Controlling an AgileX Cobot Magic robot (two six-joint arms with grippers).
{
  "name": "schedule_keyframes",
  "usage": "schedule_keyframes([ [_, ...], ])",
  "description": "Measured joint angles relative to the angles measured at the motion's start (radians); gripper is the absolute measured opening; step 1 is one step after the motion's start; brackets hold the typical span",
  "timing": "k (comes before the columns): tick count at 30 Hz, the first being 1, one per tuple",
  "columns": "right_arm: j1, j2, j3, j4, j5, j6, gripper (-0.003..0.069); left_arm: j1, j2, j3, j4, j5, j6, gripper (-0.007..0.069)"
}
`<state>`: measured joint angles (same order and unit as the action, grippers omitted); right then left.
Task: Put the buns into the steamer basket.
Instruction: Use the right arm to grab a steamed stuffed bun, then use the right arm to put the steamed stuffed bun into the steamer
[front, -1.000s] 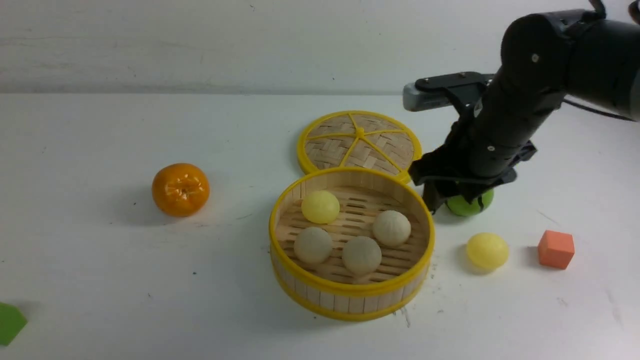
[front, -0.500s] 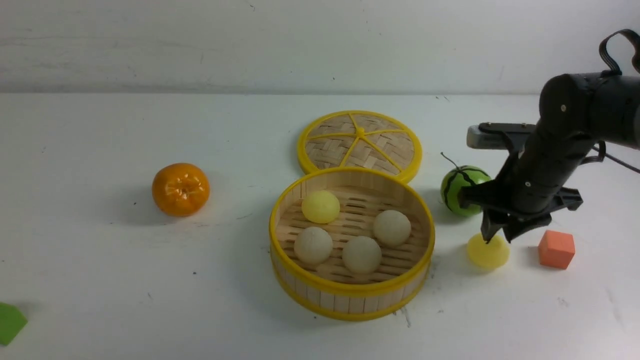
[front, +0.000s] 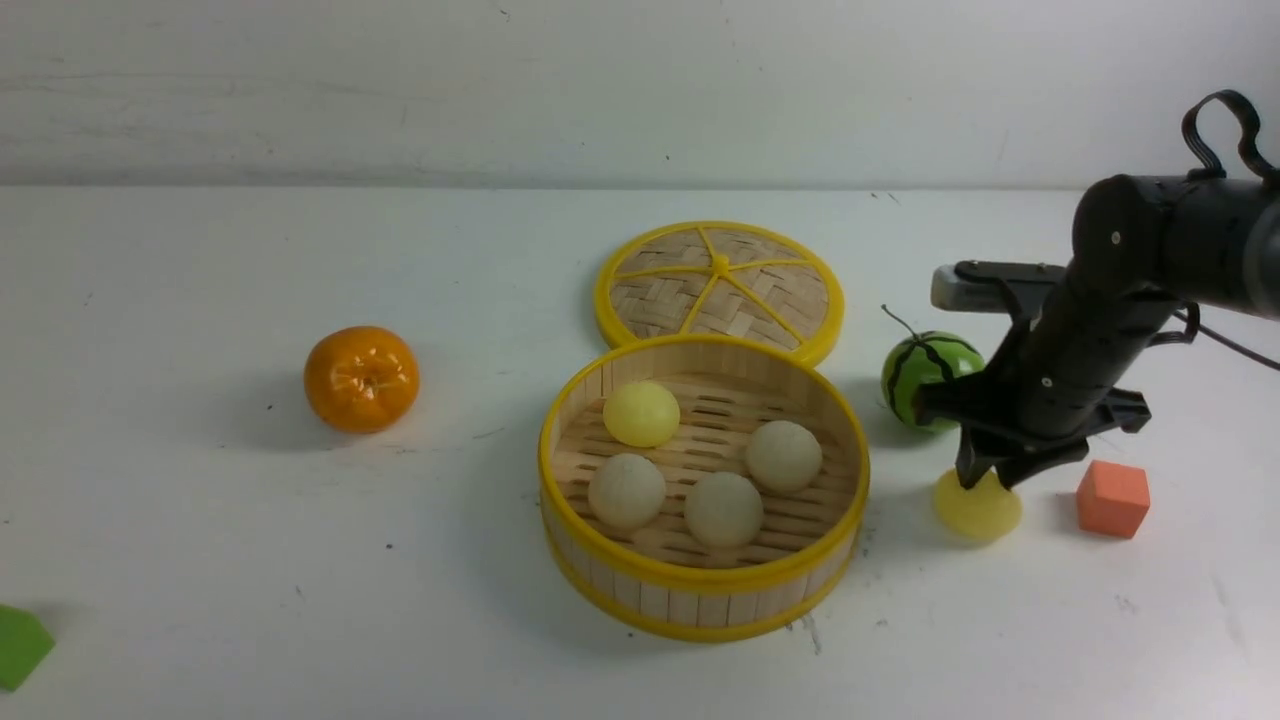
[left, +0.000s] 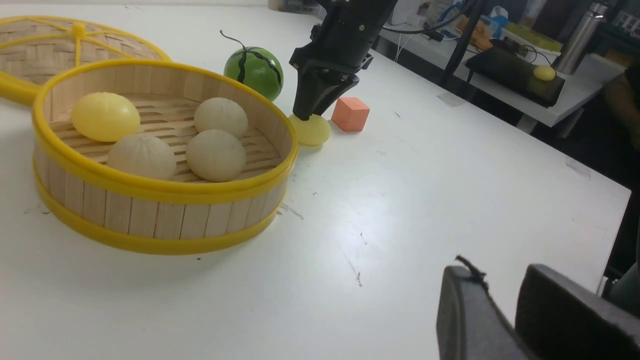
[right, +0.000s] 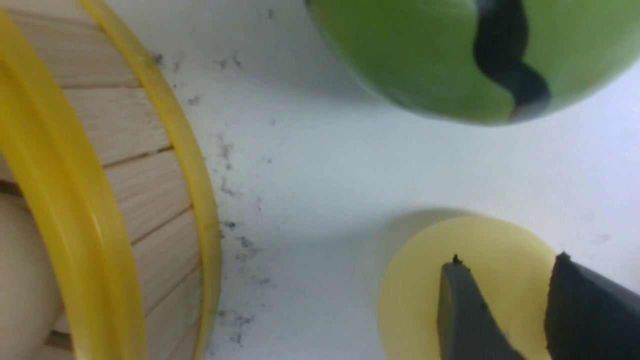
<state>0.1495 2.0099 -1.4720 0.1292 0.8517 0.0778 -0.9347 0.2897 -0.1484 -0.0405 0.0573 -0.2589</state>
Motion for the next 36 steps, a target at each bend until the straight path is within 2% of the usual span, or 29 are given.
schedule_keyframes([
  [2,0.000,0.000,0.000,0.001,0.000,-0.013,0.0184,0.000,0.000,0.000,0.000,0.000,0.000,0.0159],
  [4,0.000,0.000,0.000,0.008,0.003,-0.030,0.0111,0.000,0.000,0.000,0.000,0.000,0.000,0.0162],
  [5,0.000,0.000,0.000,0.009,0.004,-0.033,0.0104,0.000,0.000,0.000,0.000,0.000,0.000,0.0163],
  [6,0.000,0.000,0.000,0.019,0.008,-0.050,0.0052,0.000,0.000,0.000,0.000,0.000,0.000,0.0164],
  [8,0.000,-0.004,0.000,0.034,0.017,-0.068,0.0004,0.000,0.000,0.000,0.000,0.000,0.000,0.0165],
  [16,0.015,-0.115,-0.028,0.073,0.120,-0.084,-0.0004,0.000,0.000,0.000,0.000,0.000,0.000,0.0174],
  [21,0.123,-0.152,-0.191,0.122,0.161,-0.123,0.0003,0.000,0.000,0.000,0.000,0.000,0.000,0.0181],
  [27,0.241,-0.020,-0.384,0.150,0.167,-0.132,0.0003,0.000,0.000,0.000,0.000,0.000,0.000,0.0183],
  [36,0.258,0.172,-0.496,0.150,0.156,-0.134,0.0006,0.000,0.000,0.000,0.000,0.000,0.000,0.0186],
])
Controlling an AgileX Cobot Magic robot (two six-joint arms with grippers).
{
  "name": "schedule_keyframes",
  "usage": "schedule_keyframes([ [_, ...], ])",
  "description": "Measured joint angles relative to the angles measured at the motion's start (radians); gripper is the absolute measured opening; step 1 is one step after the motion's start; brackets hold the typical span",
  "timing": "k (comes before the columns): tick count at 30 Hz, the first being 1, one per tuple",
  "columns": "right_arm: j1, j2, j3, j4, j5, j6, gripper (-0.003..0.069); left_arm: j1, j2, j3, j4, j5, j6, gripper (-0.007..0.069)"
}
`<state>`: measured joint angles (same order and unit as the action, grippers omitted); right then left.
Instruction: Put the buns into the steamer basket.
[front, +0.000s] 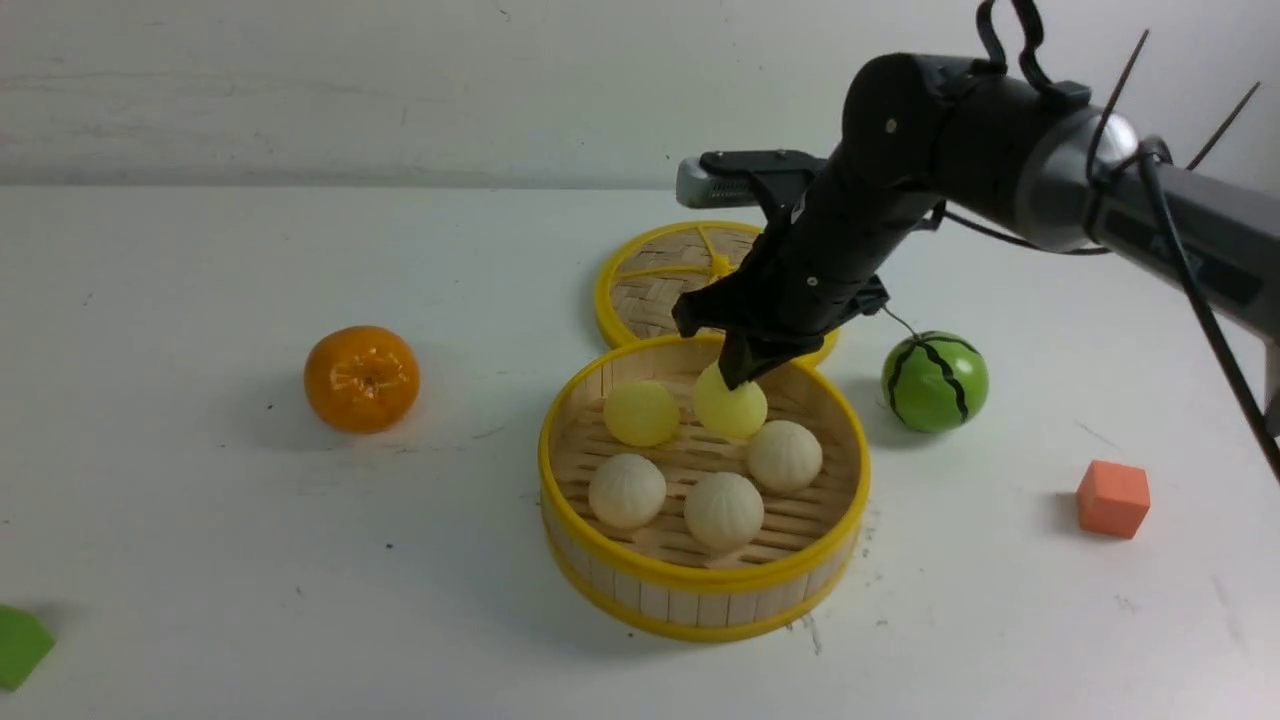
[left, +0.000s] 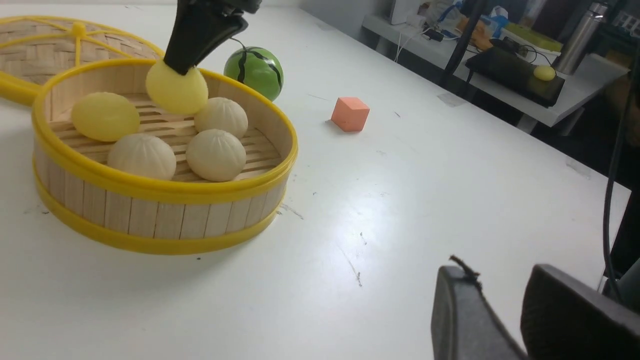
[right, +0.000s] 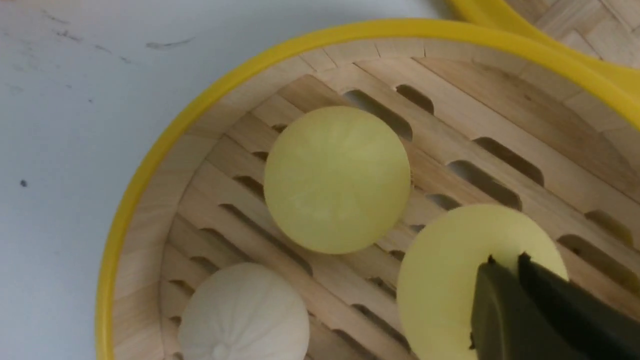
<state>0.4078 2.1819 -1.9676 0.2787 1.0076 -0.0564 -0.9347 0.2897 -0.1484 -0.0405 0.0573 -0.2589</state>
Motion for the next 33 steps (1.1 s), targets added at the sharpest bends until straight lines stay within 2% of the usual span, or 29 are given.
schedule_keyframes([
  [6,0.000,0.033,-0.008,0.012,-0.017,0.001,0.0025,0.000,0.000,0.000,0.000,0.000,0.000,0.0194],
  [9,0.000,0.047,-0.009,0.018,-0.024,0.001,0.0069,0.000,0.000,0.000,0.000,0.000,0.000,0.0197],
  [12,0.000,0.059,-0.009,0.020,-0.031,0.001,0.0153,0.000,0.000,0.000,0.000,0.000,0.000,0.0200],
  [17,0.000,0.060,-0.028,0.020,-0.016,0.001,0.0421,0.000,0.000,0.000,0.000,0.000,0.000,0.0206],
  [21,0.000,0.000,-0.039,0.013,0.089,0.001,0.0501,0.000,0.000,0.000,0.000,0.000,0.000,0.0208],
  [23,0.000,-0.062,-0.042,-0.006,0.172,0.004,0.0486,0.000,0.000,0.000,0.000,0.000,0.000,0.0210],
  [26,0.000,-0.139,-0.041,-0.029,0.213,0.017,0.0425,0.000,0.000,0.000,0.000,0.000,0.000,0.0212],
  [27,0.000,-0.202,-0.016,-0.038,0.216,0.027,0.0348,0.000,0.000,0.000,0.000,0.000,0.000,0.0215],
  [28,0.000,-0.211,-0.011,-0.039,0.216,0.029,0.0348,0.000,0.000,0.000,0.000,0.000,0.000,0.0216],
  [29,0.000,-0.269,0.028,-0.041,0.217,0.046,0.0278,0.000,0.000,0.000,0.000,0.000,0.000,0.0216],
  [30,0.000,-0.311,0.064,-0.041,0.219,0.056,0.0226,0.000,0.000,0.000,0.000,0.000,0.000,0.0217],
  [31,0.000,-0.328,0.080,-0.041,0.221,0.063,0.0205,0.000,0.000,0.000,0.000,0.000,0.000,0.0217],
  [32,0.000,-0.386,0.141,-0.041,0.223,0.082,0.0124,0.000,0.000,0.000,0.000,0.000,0.000,0.0217],
  [33,0.000,-0.427,0.179,-0.041,0.227,0.091,0.0086,0.000,0.000,0.000,0.000,0.000,0.000,0.0217],
])
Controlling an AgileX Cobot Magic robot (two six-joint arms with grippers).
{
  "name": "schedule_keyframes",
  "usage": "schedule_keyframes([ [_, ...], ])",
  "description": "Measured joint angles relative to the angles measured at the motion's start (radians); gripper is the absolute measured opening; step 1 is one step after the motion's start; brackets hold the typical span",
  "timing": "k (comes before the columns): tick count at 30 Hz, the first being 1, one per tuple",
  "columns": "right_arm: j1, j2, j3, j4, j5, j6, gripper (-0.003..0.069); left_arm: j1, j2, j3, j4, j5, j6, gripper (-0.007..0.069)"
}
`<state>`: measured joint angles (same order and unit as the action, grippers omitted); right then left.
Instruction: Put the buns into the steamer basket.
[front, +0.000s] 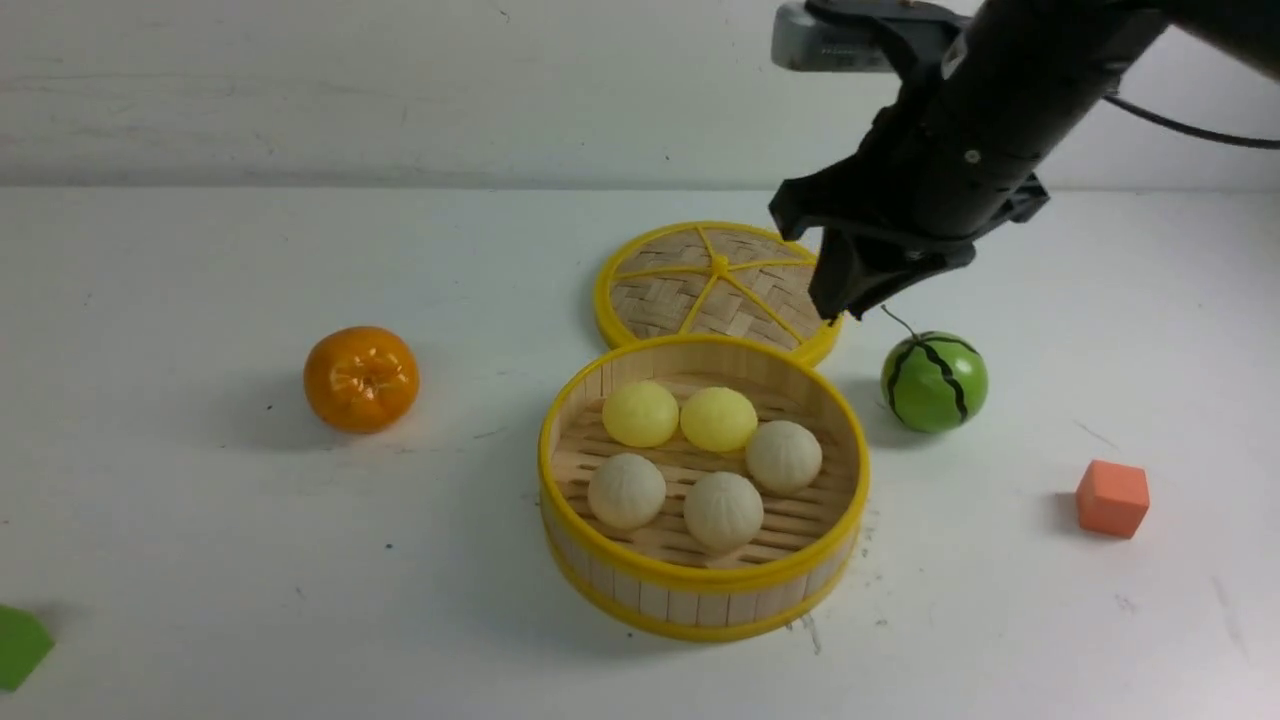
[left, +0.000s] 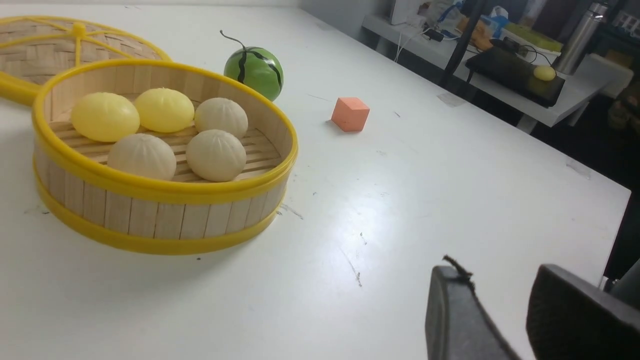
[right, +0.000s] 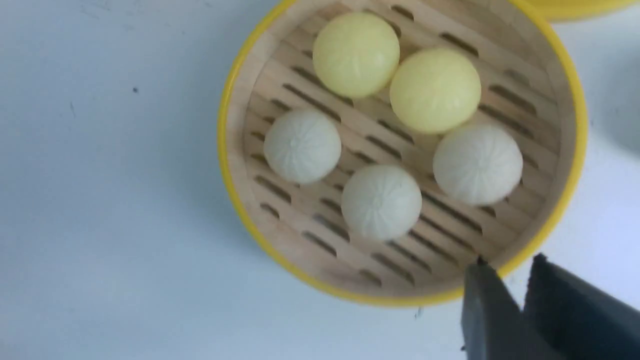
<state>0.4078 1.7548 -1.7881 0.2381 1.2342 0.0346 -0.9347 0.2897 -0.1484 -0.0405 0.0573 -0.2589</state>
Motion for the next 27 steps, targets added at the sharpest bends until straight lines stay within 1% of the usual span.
schedule_keyframes([
  [1,0.000,-0.049,0.059,0.000,0.001,0.010,0.0034,0.000,0.000,0.000,0.000,0.000,0.000,0.0217],
  [2,0.000,-0.080,0.100,0.000,0.003,0.016,0.0007,0.000,0.000,0.000,0.000,0.000,0.000,0.0217],
  [4,0.000,-0.159,0.200,0.000,0.007,0.031,-0.0018,0.000,0.000,0.000,0.000,0.000,0.000,0.0219],
  [9,0.000,-0.336,0.409,0.000,0.012,0.032,-0.0019,0.000,0.000,0.000,0.000,0.000,0.000,0.0227],
  [11,0.000,-0.391,0.457,-0.001,0.012,0.028,-0.0018,0.000,0.000,0.000,0.000,0.000,0.000,0.0228],
  [15,0.000,-0.475,0.499,-0.001,0.015,0.026,-0.0017,0.000,0.000,0.000,0.000,0.000,0.000,0.0231],
  [21,0.000,-0.541,0.501,-0.004,0.015,0.025,-0.0013,0.000,0.000,0.000,0.000,0.000,0.000,0.0237],
  [23,0.000,-0.569,0.511,-0.038,0.011,0.015,-0.0012,0.000,0.000,0.000,0.000,0.000,0.000,0.0237],
  [25,-0.010,-0.610,0.552,-0.060,-0.002,-0.006,-0.0012,0.000,0.000,0.000,0.000,0.000,0.000,0.0237],
  [27,-0.052,-0.730,0.668,-0.061,-0.104,-0.054,-0.0010,0.000,0.000,0.000,0.000,0.000,0.000,0.0237],
])
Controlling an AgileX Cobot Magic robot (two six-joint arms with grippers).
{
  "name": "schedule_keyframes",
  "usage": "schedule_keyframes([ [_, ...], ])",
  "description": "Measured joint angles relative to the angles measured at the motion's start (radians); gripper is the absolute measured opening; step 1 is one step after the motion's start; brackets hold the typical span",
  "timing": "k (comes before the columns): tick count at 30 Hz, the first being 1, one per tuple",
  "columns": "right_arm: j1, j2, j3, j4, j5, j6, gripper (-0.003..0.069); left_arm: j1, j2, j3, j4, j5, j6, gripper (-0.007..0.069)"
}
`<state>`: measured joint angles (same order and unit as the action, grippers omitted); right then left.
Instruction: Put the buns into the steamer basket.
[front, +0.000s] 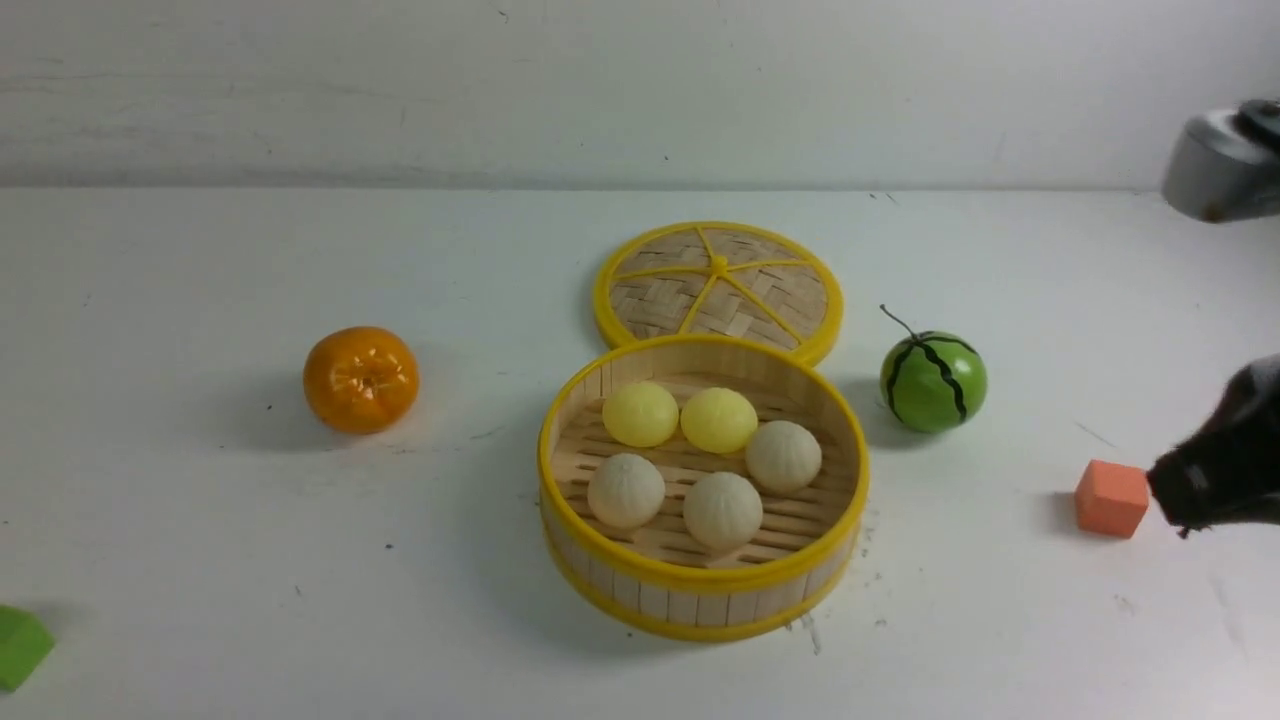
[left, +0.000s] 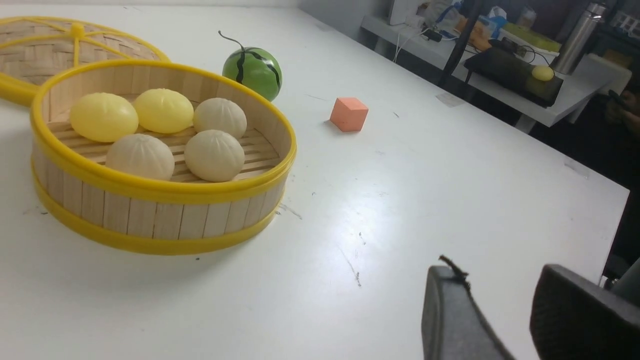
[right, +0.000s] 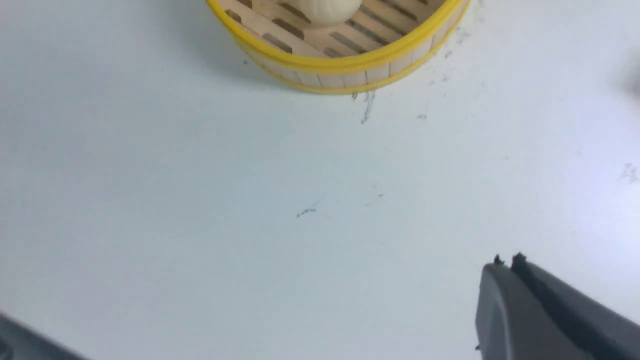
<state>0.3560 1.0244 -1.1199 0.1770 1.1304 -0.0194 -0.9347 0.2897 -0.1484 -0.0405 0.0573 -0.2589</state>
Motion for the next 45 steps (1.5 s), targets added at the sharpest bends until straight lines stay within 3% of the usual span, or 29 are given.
schedule_keyframes([
  [4,-0.136,-0.364,0.367,0.015,-0.293,-0.050,-0.0010,0.000,0.000,0.000,0.000,0.000,0.000,0.0237],
  [5,-0.142,-0.402,0.387,0.014,-0.308,-0.052,-0.0010,0.000,0.000,0.000,0.000,0.000,0.000,0.0237],
  [9,-0.237,-0.788,0.816,-0.006,-0.632,-0.078,-0.0010,0.000,0.000,0.000,0.000,0.000,0.000,0.0237],
  [15,-0.301,-1.029,1.124,-0.031,-0.725,-0.078,-0.0010,0.000,0.000,0.000,0.000,0.001,0.000,0.0237],
  [41,-0.306,-1.035,1.135,-0.042,-0.730,-0.067,0.0002,0.000,0.000,0.000,0.002,0.003,0.000,0.0237],
  [45,-0.306,-1.035,1.135,-0.042,-0.731,-0.067,0.0003,0.000,0.000,0.000,0.041,-0.022,0.044,0.0237],
])
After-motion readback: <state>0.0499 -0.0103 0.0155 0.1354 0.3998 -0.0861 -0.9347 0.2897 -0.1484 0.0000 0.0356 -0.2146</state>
